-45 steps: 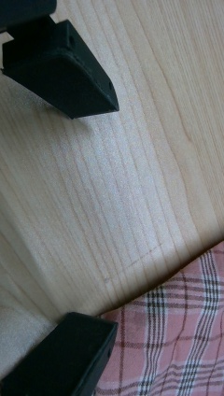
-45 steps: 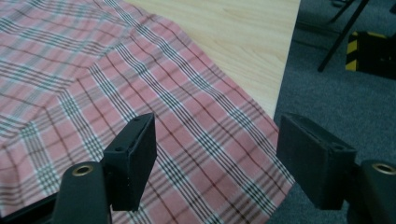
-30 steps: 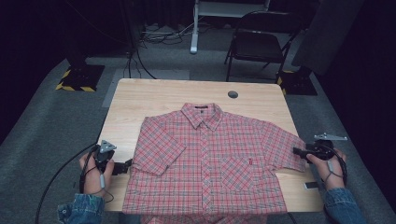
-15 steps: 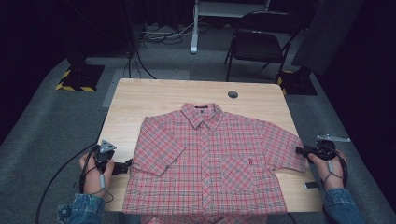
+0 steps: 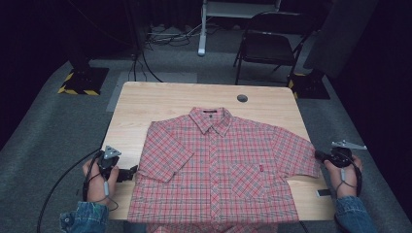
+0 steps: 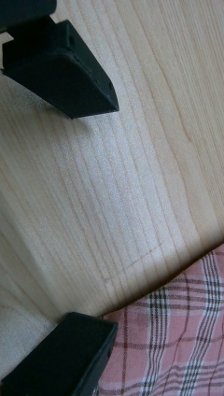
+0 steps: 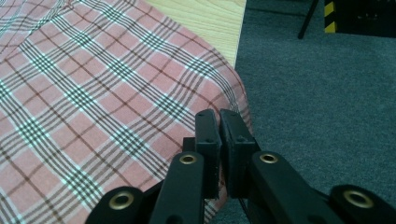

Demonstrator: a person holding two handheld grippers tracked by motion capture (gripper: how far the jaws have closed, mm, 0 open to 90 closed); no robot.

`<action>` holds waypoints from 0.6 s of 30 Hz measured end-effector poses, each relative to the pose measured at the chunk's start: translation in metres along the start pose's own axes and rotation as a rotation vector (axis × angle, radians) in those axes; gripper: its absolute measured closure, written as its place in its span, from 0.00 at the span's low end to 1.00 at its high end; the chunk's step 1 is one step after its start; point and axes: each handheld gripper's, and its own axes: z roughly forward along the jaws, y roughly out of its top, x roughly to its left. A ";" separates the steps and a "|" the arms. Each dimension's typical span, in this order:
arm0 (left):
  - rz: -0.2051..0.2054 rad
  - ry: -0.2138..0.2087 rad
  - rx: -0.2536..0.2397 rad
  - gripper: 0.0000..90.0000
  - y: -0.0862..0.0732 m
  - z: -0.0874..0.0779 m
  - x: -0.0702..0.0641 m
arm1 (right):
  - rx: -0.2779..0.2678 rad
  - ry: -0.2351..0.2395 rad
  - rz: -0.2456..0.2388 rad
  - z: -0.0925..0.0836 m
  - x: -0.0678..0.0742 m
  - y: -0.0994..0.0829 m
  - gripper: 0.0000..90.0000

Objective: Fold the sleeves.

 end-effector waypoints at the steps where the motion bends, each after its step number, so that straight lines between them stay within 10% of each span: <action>1: 0.000 0.000 0.000 0.00 0.000 0.000 0.000 | 0.002 -0.002 -0.008 0.000 0.001 0.000 0.97; 18: 0.000 0.000 0.000 0.00 0.000 0.000 0.000 | -0.095 0.011 -0.053 -0.032 0.018 0.023 0.97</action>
